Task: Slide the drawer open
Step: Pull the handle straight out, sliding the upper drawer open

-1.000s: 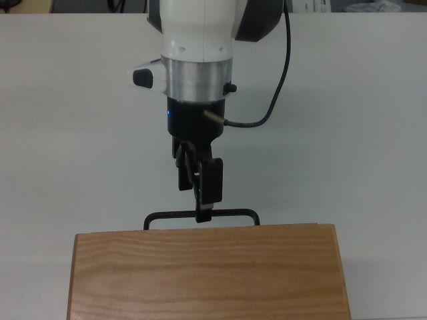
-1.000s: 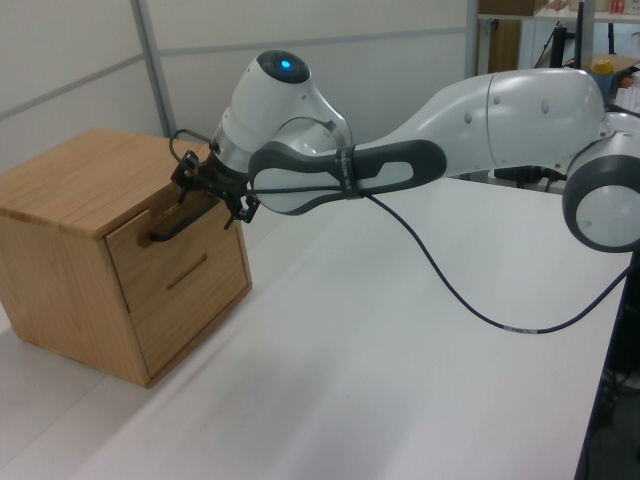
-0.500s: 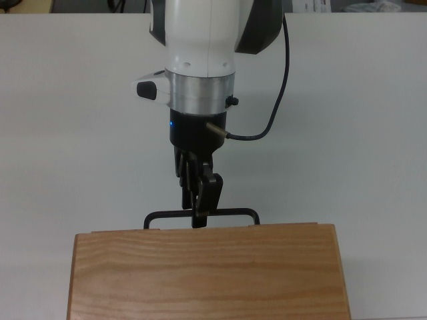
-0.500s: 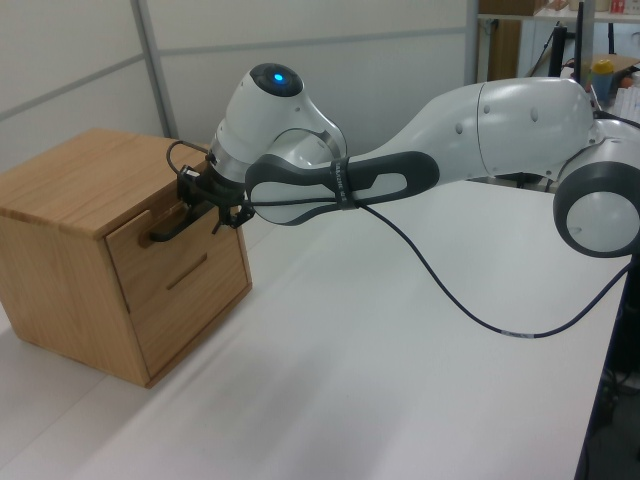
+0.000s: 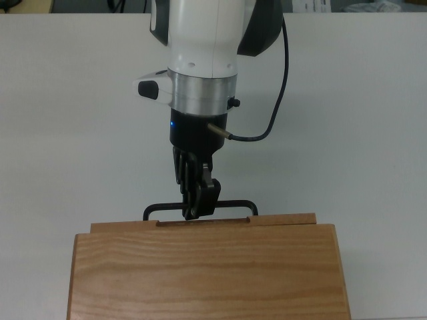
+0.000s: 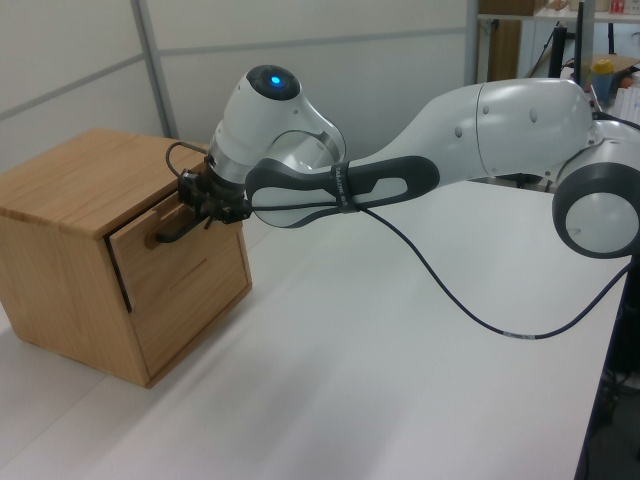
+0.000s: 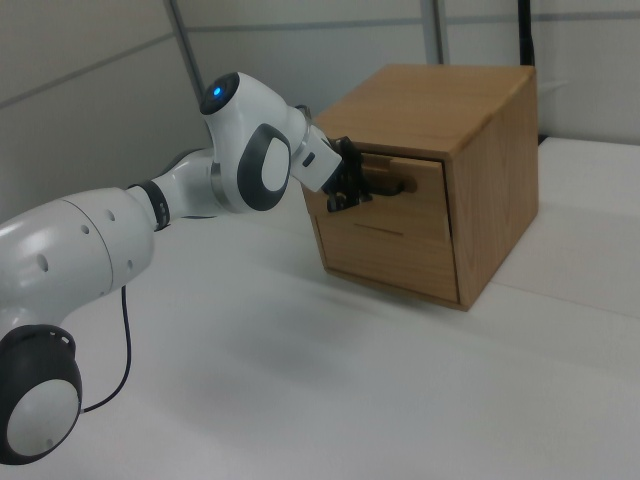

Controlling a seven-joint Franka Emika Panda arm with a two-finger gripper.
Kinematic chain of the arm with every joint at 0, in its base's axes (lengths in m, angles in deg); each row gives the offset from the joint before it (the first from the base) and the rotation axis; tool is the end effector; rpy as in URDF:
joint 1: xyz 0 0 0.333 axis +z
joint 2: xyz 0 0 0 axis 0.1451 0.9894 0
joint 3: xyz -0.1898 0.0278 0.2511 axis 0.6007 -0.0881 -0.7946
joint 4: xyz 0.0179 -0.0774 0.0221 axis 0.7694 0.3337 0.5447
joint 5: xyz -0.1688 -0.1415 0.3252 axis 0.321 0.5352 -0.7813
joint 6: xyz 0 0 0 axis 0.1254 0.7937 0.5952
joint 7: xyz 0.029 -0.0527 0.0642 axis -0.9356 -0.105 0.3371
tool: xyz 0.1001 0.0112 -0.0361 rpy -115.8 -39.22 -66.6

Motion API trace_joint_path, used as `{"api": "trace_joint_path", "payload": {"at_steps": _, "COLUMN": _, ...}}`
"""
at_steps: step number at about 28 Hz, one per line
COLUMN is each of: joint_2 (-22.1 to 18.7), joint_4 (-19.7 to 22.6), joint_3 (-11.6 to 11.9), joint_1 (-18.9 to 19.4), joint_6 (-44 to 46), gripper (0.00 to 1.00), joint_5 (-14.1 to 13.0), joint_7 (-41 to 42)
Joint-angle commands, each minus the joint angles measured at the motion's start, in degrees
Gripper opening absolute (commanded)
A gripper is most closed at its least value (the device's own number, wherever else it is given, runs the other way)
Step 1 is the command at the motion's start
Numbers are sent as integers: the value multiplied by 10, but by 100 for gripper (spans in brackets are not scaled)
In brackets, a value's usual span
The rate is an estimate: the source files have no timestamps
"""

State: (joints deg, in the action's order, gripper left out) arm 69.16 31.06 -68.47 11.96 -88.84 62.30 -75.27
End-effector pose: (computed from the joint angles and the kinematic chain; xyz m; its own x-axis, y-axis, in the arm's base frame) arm 0.7583 0.0929 0.5238 0.2669 -0.9214 0.2824 -0.7284 -0.3847 -0.5669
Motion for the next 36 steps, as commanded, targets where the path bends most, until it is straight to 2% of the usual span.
{"api": "trace_joint_path", "payload": {"at_steps": 1, "joint_2": -29, "joint_4": 34, "joint_3": -1, "joint_1": -2, "joint_6": 3, "gripper": 0, "joint_5": 15, "joint_7": -9}}
{"api": "trace_joint_path", "payload": {"at_steps": 2, "joint_2": -43, "joint_4": 57, "joint_3": -1, "joint_1": -3, "joint_6": 2, "gripper": 0, "joint_5": 15, "joint_7": -7}}
{"api": "trace_joint_path", "payload": {"at_steps": 7, "joint_2": -83, "joint_4": 111, "joint_3": -6, "joint_1": -7, "joint_6": 3, "gripper": 0, "joint_5": 14, "joint_7": -3}}
{"api": "trace_joint_path", "payload": {"at_steps": 12, "joint_2": -111, "joint_4": 140, "joint_3": -6, "joint_1": -9, "joint_6": 17, "gripper": 0, "joint_5": 11, "joint_7": -3}}
{"api": "trace_joint_path", "payload": {"at_steps": 20, "joint_2": -173, "joint_4": 210, "joint_3": -6, "joint_1": -9, "joint_6": 44, "gripper": 0, "joint_5": 3, "joint_7": 9}}
{"api": "trace_joint_path", "payload": {"at_steps": 26, "joint_2": -206, "joint_4": 235, "joint_3": -6, "joint_1": -9, "joint_6": 86, "gripper": 0, "joint_5": -5, "joint_7": 15}}
{"api": "trace_joint_path", "payload": {"at_steps": 33, "joint_2": -244, "joint_4": 259, "joint_3": -6, "joint_1": -8, "joint_6": 145, "gripper": 0, "joint_5": -41, "joint_7": 41}}
{"api": "trace_joint_path", "payload": {"at_steps": 36, "joint_2": -255, "joint_4": 267, "joint_3": -6, "joint_1": -8, "joint_6": 162, "gripper": 0, "joint_5": -44, "joint_7": 42}}
